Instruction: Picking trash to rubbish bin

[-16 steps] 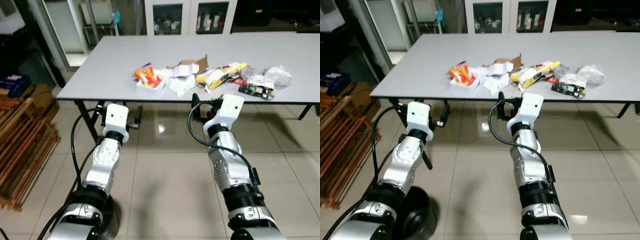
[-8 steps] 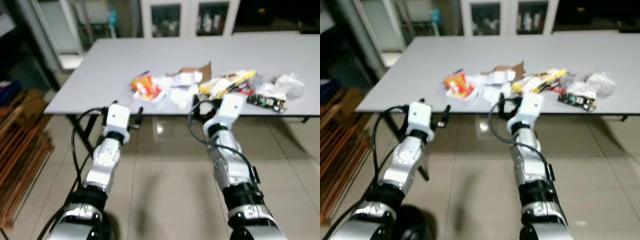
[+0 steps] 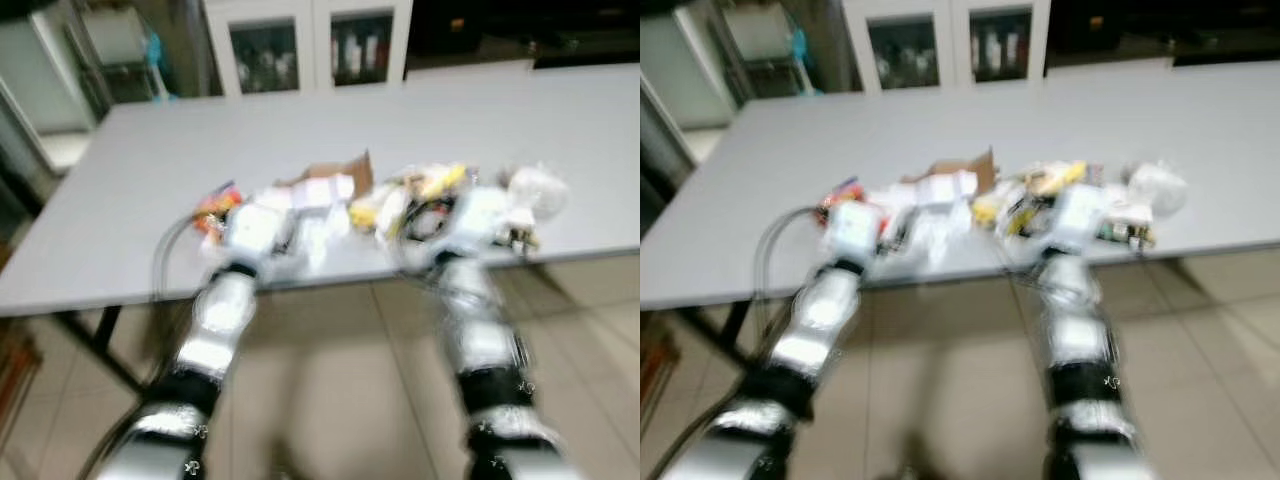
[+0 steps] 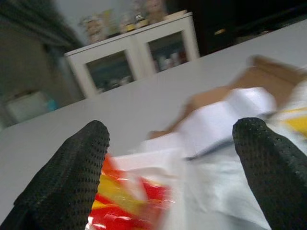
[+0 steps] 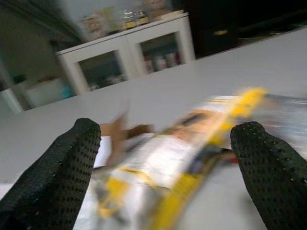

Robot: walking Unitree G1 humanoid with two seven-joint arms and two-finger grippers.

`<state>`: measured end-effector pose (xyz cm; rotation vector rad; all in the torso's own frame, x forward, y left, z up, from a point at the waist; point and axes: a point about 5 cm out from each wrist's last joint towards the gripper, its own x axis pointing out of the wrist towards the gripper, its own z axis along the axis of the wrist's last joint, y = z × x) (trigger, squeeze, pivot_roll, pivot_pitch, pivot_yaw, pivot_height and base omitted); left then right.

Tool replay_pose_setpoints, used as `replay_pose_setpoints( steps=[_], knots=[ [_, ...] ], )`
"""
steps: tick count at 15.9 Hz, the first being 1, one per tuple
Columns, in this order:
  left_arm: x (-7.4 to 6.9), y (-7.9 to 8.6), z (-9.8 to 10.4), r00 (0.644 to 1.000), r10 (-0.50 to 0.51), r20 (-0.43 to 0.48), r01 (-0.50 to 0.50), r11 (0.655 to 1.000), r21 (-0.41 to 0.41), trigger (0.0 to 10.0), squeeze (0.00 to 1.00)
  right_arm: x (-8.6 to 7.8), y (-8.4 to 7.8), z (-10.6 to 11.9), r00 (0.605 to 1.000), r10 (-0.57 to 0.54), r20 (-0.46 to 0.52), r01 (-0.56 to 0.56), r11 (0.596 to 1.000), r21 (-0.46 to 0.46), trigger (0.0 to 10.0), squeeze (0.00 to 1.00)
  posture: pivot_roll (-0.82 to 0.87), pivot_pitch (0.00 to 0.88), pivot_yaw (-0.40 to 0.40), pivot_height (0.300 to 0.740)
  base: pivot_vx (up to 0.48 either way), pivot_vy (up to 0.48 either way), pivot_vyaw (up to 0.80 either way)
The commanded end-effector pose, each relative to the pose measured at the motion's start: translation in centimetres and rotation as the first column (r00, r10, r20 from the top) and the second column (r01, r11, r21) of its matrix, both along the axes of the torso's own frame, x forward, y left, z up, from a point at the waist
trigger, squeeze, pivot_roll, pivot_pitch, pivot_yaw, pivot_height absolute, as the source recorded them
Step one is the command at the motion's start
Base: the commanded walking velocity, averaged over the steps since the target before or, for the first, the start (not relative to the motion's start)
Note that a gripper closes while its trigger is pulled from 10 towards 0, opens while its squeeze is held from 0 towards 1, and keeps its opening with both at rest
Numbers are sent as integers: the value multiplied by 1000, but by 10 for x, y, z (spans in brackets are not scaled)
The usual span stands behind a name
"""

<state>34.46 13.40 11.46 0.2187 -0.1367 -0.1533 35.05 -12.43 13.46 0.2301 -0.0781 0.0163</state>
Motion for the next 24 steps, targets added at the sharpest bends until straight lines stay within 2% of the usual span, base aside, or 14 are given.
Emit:
replay_pose_setpoints(
  steps=[1, 4, 10, 13, 17, 19, 21, 24],
  knots=[
    [1, -7, 2, 1000, -12, 4, 12, 1000, -12, 10000, 0, 1, -9, 2, 1000, -23, 5, 23, 1000, -8, 10000, 0, -5, 0, 69, 740, 349, 0, 0],
    [2, -7, 5, 1000, -8, 20, 8, 1000, -15, 10000, 0, 1, -9, 2, 1000, -21, 7, 21, 1000, -8, 10000, 0, -6, 0, 70, 740, 380, 0, 0],
    [1, -8, 7, 999, 1, 34, 1, 998, -60, 10000, 0, 1, -8, 2, 1000, -12, 3, 12, 1000, -10, 10000, 0, -6, 0, 68, 740, 0, 0, 0],
    [2, -6, 7, 999, 12, 29, -11, 999, -30, 10000, 0, 1, -7, 2, 1000, -8, 3, 8, 1000, -20, 10000, 0, -4, 0, 67, 740, 0, 0, 0],
    [2, -6, 5, 1000, 13, 24, -13, 1000, -16, 10000, 0, 1, -3, 2, 1000, 15, 1, -15, 998, -59, 10000, 0, -5, 0, 67, 740, 0, -420, 0],
    [2, -6, 5, 1000, 15, 22, -14, 1000, -16, 10000, 0, 1, -1, 2, 1000, 26, 4, -26, 997, -67, 10000, 0, -4, 0, 66, 740, 0, -465, 625],
    [2, -4, 4, 1000, 24, 17, -23, 1000, -18, 10000, 0, 0, 0, 2, 999, 34, 1, -34, 997, -66, 10000, 0, -4, 0, 66, 740, 0, -454, 800],
    [3, -2, 3, 999, 45, -1, -45, 998, -32, 10000, 0, 0, 1, 0, 999, 39, -6, -40, 998, -49, 10000, 0, -3, 0, 65, 740, 85, -106, 0]
  ],
)
